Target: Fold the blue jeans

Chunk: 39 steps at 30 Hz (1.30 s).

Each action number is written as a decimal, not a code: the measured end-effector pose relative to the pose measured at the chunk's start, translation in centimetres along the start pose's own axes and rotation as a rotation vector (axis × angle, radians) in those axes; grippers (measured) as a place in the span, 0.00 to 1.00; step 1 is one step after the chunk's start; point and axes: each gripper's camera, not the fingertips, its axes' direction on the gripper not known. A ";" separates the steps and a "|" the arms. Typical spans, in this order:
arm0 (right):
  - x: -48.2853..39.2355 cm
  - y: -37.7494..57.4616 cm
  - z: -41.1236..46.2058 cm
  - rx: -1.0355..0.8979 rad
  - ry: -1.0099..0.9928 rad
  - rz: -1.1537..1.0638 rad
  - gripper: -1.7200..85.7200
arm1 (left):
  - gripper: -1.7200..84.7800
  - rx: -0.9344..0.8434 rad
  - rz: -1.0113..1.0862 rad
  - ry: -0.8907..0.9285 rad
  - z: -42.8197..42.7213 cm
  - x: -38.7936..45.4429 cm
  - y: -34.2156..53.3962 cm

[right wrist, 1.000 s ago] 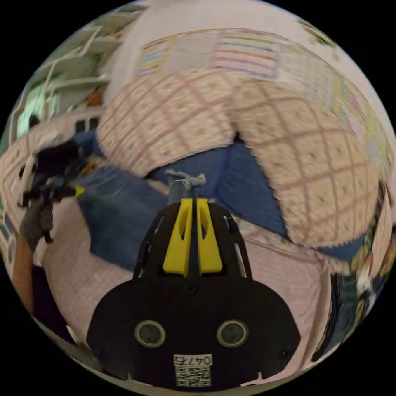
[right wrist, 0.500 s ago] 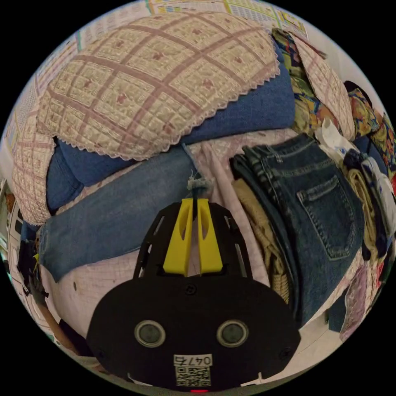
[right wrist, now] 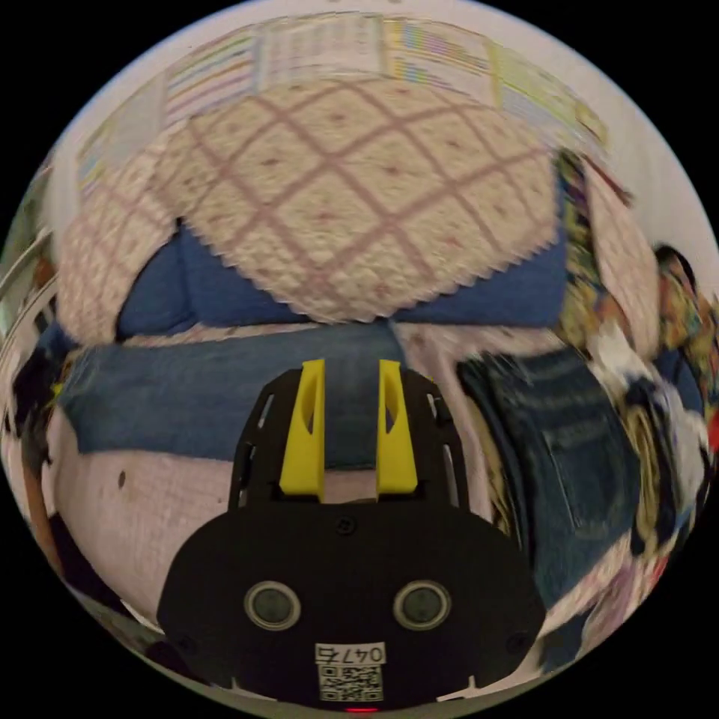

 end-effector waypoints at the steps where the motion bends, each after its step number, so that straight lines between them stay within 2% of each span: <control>1: -0.9 -0.6 0.4 0.002 -0.047 -0.049 0.09 | 0.01 -0.009 0.002 0.005 0.3 0.3 0.1; 3: -4.0 -2.7 2.6 -0.009 -0.193 -0.183 0.10 | 0.01 -0.016 0.006 0.011 0.6 0.8 0.4; 5: -5.8 -4.3 4.9 -0.094 -0.234 -0.241 0.10 | 0.01 -0.027 0.018 0.006 1.0 1.5 0.6; 12: -9.3 -7.3 11.9 -0.335 -0.055 -0.417 0.12 | 0.01 -0.058 0.064 -0.022 2.1 3.4 0.4; 14: -9.6 -7.0 13.1 -0.387 -0.058 -0.436 0.11 | 0.01 -0.069 0.066 -0.025 2.3 3.5 0.2; 16: -9.9 -6.5 13.3 -0.407 -0.152 -0.444 0.06 | 0.01 -0.074 0.063 -0.023 2.2 3.4 0.2; 18: -10.9 -5.5 12.1 -0.350 -0.138 -0.499 0.02 | 0.01 -0.072 0.057 -0.021 1.9 3.2 0.3; 21: -13.2 -3.0 9.7 -0.260 -0.005 -0.617 0.01 | 0.01 -0.065 0.046 -0.014 1.2 2.9 0.5; 24: -14.1 -0.5 7.0 -0.175 0.046 -0.684 0.00 | 0.01 -0.057 0.028 0.005 0.4 2.4 0.8; 32: -12.4 6.7 -3.0 0.024 -0.212 -0.615 0.00 | 0.01 -0.040 0.003 0.039 -2.0 1.0 1.2; 35: -12.7 11.3 -6.7 0.065 -0.269 -0.615 0.00 | 0.05 0.003 -0.073 0.088 -3.7 -1.0 1.5; 39: -13.9 16.1 -8.6 0.043 -0.269 -0.586 0.00 | 0.08 0.100 -0.261 0.242 -6.2 -6.2 2.8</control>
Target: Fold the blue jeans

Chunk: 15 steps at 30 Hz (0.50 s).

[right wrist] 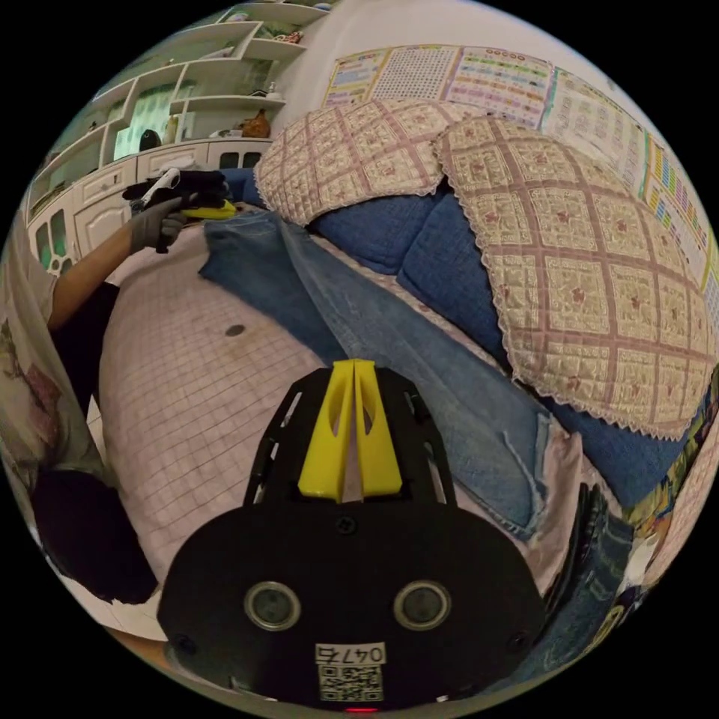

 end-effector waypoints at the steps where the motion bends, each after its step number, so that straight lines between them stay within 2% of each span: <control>1: -0.4 0.3 0.0 -0.005 0.003 0.010 0.00 | 0.08 0.014 -0.027 0.004 -0.8 -1.0 -0.1; 6: -2.3 2.0 -0.4 -0.016 0.037 0.054 0.00 | 0.09 -0.001 -0.060 -0.093 -2.3 -2.5 -3.7; 12: -3.0 3.4 -2.0 0.012 0.003 0.091 0.00 | 0.12 -0.168 -0.144 -0.094 2.1 -3.3 -12.7; 15: -3.9 4.1 -3.0 0.021 0.011 0.089 0.00 | 0.12 -0.226 -0.173 -0.298 4.1 -3.2 -15.0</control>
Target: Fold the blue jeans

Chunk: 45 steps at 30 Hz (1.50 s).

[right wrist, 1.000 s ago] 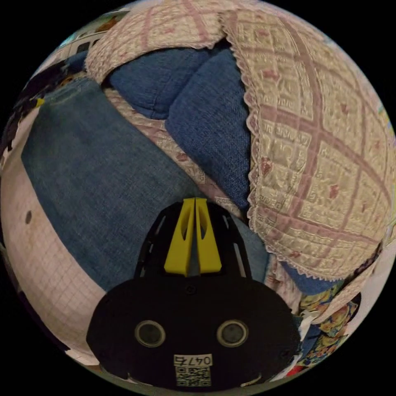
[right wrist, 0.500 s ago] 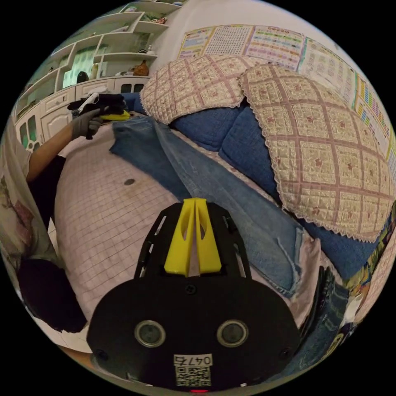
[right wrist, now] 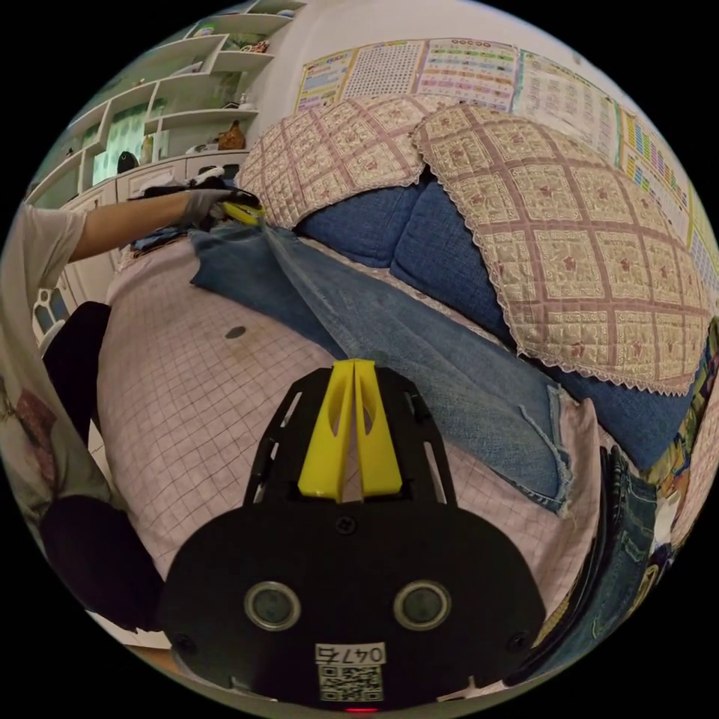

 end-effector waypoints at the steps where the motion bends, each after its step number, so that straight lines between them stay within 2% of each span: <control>1: -0.2 0.1 -0.2 -0.002 0.003 -0.001 0.00 | 0.11 -0.040 0.003 -0.036 0.6 0.3 -0.5; 3: -0.8 0.5 -0.8 -0.018 0.010 -0.004 0.00 | 0.04 -0.075 0.030 -0.070 0.4 0.6 -0.5; 5: -1.1 0.8 -1.7 -0.026 0.011 -0.002 0.00 | 0.02 -0.050 0.035 -0.034 -1.5 0.0 0.7; 9: -1.7 2.4 -6.3 -0.002 0.012 0.031 0.00 | 0.01 0.059 0.140 0.207 -11.4 -2.9 7.4; 12: -3.1 4.2 -9.9 -0.027 -0.024 0.010 0.01 | 0.01 0.089 0.224 0.251 -19.7 -5.8 16.2; 16: -5.5 7.0 -12.8 -0.084 -0.047 0.009 0.00 | 0.01 0.086 0.154 0.333 -27.0 -12.5 27.4; 19: -7.3 9.0 -13.7 -0.144 -0.050 0.020 0.00 | 0.02 0.055 0.047 0.343 -28.9 -17.7 31.7; 22: -8.1 10.2 -14.2 -0.184 -0.033 0.052 0.01 | 0.06 0.000 -0.074 0.384 -29.2 -22.7 33.4; 25: -8.0 10.7 -15.0 -0.195 -0.029 0.096 0.01 | 0.09 0.075 -0.180 0.444 -31.5 -26.4 34.1; 28: -7.1 11.2 -15.9 -0.213 -0.016 0.168 0.02 | 0.09 0.135 -0.213 0.446 -34.3 -28.2 34.0; 32: -4.6 12.3 -19.3 -0.139 0.038 0.424 0.13 | 0.09 0.161 -0.209 0.441 -37.0 -29.2 33.6; 36: -2.7 10.9 -21.6 -0.093 0.182 0.577 0.15 | 0.07 0.178 -0.194 0.438 -39.4 -30.0 33.5; 40: -0.5 8.8 -20.3 -0.099 0.186 0.626 0.15 | 0.04 0.177 -0.202 0.466 -41.0 -30.9 33.6; 43: 1.6 7.5 -17.9 -0.249 0.248 0.632 0.17 | 0.02 0.167 -0.193 0.473 -42.5 -31.1 33.2; 45: 2.6 7.2 -16.3 -0.450 0.316 0.609 0.16 | 0.01 0.161 -0.170 0.470 -43.7 -30.9 32.7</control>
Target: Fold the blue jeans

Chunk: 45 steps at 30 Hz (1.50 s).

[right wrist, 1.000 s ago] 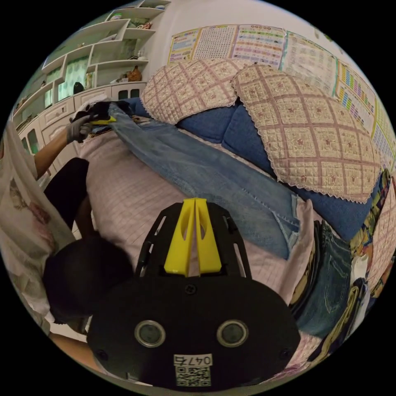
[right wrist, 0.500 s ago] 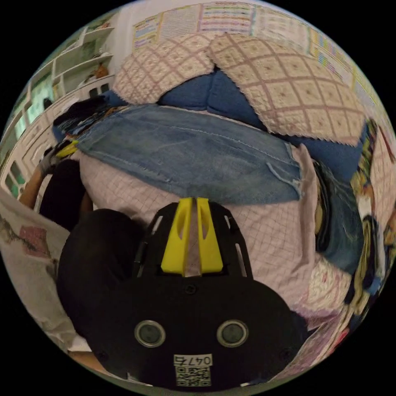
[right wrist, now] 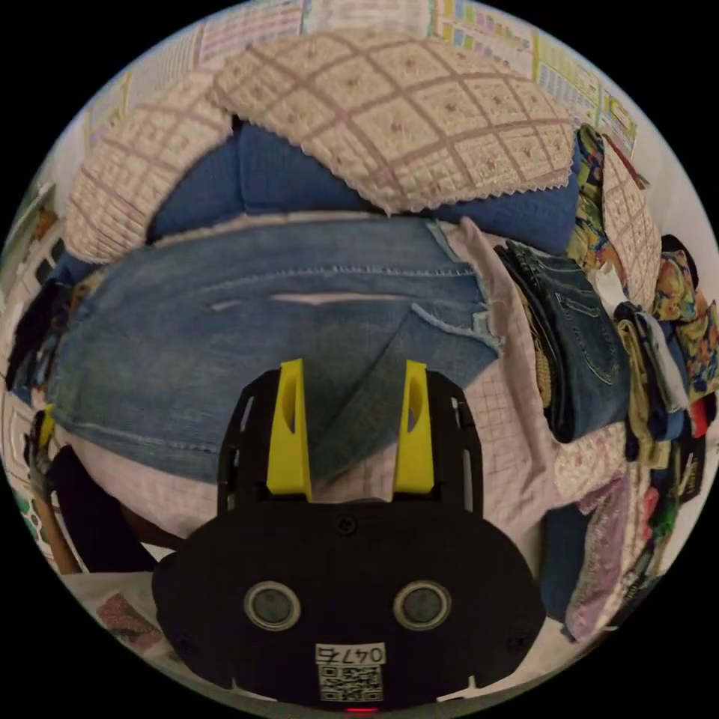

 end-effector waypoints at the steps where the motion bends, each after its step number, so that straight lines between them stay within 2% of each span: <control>1: 0.1 0.0 0.1 -0.022 0.022 -0.002 0.15 | 0.01 -0.006 0.018 0.001 -0.6 0.6 -0.4; 4: 1.2 1.5 -0.8 -0.028 0.052 -0.052 0.07 | 0.01 -0.022 0.062 -0.016 -1.8 2.2 -1.2; 6: 2.8 3.3 -1.7 -0.046 0.149 -0.057 0.02 | 0.01 -0.028 0.075 -0.023 -2.5 3.0 -1.5; 8: 4.9 5.3 -3.8 0.043 0.137 0.005 0.01 | 0.01 -0.030 0.087 -0.020 -3.0 3.5 -1.9; 11: 10.1 10.0 -7.4 0.225 0.022 0.253 0.01 | 0.01 -0.043 0.108 -0.031 -3.8 4.2 -2.6; 14: 16.4 15.1 -7.1 0.286 -0.264 0.529 0.01 | 0.01 -0.053 0.115 -0.038 -4.6 4.6 -3.2; 18: 22.1 19.6 -6.3 0.399 -0.549 0.668 0.05 | 0.01 -0.054 0.089 -0.021 -5.3 4.4 -3.9; 23: 26.3 19.5 -7.8 0.373 -0.498 0.681 0.09 | 0.01 -0.059 0.080 -0.033 -6.1 5.3 -4.9; 27: 30.4 17.9 -7.5 0.262 -0.524 0.739 0.06 | 0.01 -0.065 0.105 -0.043 -6.4 7.4 -6.7; 31: 32.8 14.6 -9.1 0.246 -0.637 0.695 0.01 | 0.01 -0.088 0.165 -0.015 -5.8 11.8 -10.5; 34: 33.5 8.4 -13.3 0.307 -0.703 0.540 0.01 | 0.01 -0.105 0.261 0.026 -5.0 17.0 -15.1; 37: 33.7 2.2 -18.4 0.468 -0.810 0.375 0.01 | 0.01 -0.011 0.268 0.174 -6.0 20.7 -18.7; 39: 34.2 1.5 -22.8 0.702 -0.856 0.287 0.01 | 0.01 0.077 0.299 0.200 -7.6 22.1 -18.9; 40: 34.4 1.8 -23.5 0.726 -0.850 0.280 0.01 | 0.01 0.120 0.331 0.171 -8.9 22.6 -18.4; 43: 35.6 4.7 -23.3 0.684 -0.774 0.266 0.01 | 0.01 0.092 0.328 0.086 -9.7 20.6 -16.5; 45: 36.4 8.0 -19.8 0.545 -0.735 0.293 0.01 | 0.01 0.020 0.274 0.044 -8.9 17.9 -15.7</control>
